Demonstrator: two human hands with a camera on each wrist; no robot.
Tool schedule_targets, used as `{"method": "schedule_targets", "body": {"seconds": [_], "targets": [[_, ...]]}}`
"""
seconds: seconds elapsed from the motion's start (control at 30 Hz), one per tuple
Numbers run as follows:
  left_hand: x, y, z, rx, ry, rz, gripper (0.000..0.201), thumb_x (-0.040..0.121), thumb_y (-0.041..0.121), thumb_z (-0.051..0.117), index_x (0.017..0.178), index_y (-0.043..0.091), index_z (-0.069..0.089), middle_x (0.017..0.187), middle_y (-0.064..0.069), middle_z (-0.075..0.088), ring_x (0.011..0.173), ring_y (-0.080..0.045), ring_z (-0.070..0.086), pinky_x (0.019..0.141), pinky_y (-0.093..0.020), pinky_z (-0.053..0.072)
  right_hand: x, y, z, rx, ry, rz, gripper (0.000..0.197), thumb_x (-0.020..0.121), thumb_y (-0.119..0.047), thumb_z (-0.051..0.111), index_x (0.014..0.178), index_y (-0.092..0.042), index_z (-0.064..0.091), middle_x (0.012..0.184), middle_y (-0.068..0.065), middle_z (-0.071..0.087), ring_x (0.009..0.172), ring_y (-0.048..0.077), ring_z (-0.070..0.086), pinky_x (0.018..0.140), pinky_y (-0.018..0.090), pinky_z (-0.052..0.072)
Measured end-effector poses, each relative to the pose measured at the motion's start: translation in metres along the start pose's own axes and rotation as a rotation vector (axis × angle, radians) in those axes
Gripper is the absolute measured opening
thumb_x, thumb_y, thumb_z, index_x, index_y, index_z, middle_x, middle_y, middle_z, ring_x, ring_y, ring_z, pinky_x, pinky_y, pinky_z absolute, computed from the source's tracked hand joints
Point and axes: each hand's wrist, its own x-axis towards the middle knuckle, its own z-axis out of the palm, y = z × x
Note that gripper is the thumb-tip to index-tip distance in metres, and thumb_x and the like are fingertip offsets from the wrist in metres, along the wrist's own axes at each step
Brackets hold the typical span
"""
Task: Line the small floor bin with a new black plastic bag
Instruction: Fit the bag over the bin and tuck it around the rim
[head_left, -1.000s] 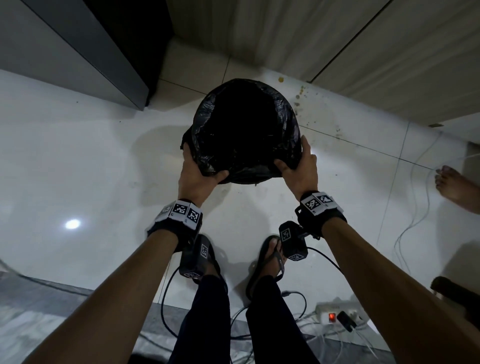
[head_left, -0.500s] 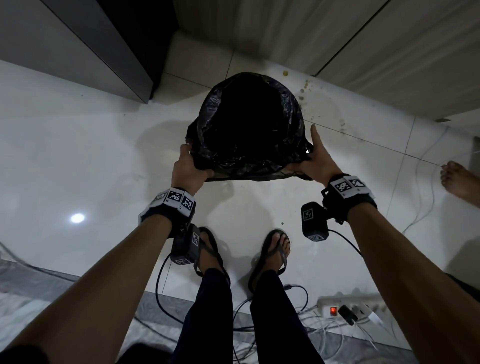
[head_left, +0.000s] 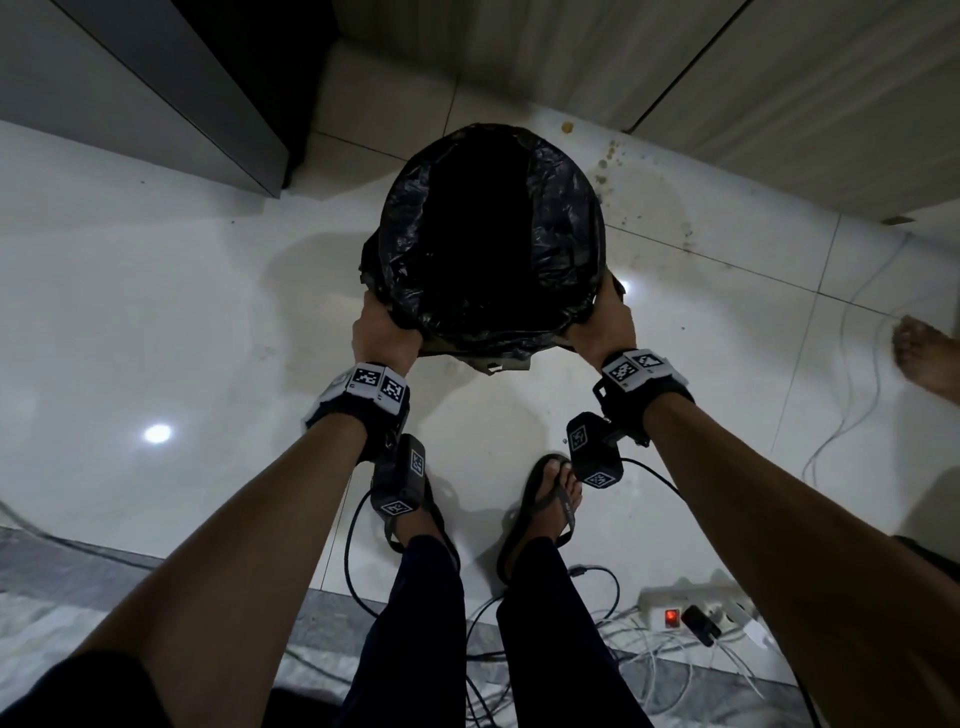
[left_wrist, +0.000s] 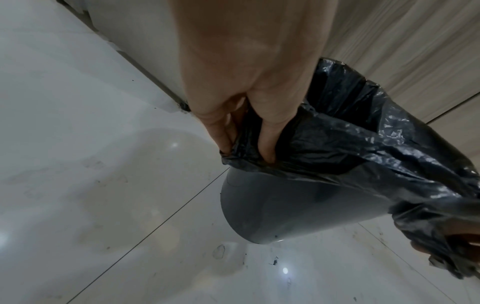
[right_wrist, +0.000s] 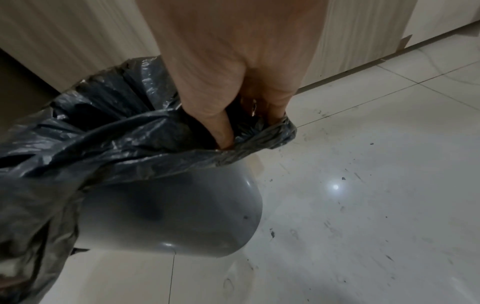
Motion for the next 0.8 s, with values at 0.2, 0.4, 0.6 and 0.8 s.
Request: {"method": "schedule_targets", "body": {"seconds": [0.2,0.4,0.6,0.8], "targets": [[-0.012,0.012,-0.007,-0.049,0.083,0.038,0.065,0.077,0.002,0.057,0.138,0.005,0.035,0.125,-0.025,0.057,0.115,-0.043,0.053,0.094,-0.049,0.049,-0.01,-0.008,-0.013,0.034,0.113,-0.101,0.078,0.073,-0.015,0.063,0.146,-0.018,0.035,0.133,0.015,0.054,0.122,0.037,0.047,0.099,0.04,0.045],[-0.037,0.037,-0.015,-0.144,0.22,-0.045,0.047,0.082,0.01,0.057,0.127,0.002,0.042,0.131,-0.023,0.046,0.119,-0.042,0.045,0.086,-0.043,0.041,-0.028,-0.038,-0.03,0.0,0.396,0.048,0.059,0.087,-0.023,0.055,0.143,-0.013,0.039,0.131,0.017,0.048,0.122,0.036,0.042,0.1,0.047,0.042],[-0.025,0.033,0.013,-0.548,-0.15,-0.377,0.11,0.04,0.041,0.078,0.138,0.009,0.041,0.131,-0.016,0.059,0.115,-0.036,0.061,0.095,-0.048,0.055,-0.011,-0.035,-0.003,0.574,0.023,0.413,0.108,0.066,-0.049,0.074,0.152,-0.023,0.014,0.147,0.014,0.044,0.125,0.038,0.053,0.1,0.052,0.048],[-0.009,0.035,0.021,-0.69,-0.198,-0.292,0.151,0.04,0.031,0.087,0.148,0.043,-0.017,0.154,-0.009,0.036,0.135,-0.029,0.045,0.108,-0.052,0.043,-0.01,-0.048,0.0,0.652,-0.051,0.234,0.121,0.079,-0.03,0.078,0.15,-0.034,-0.02,0.161,0.006,0.019,0.143,0.027,0.031,0.114,0.05,0.035]]}}
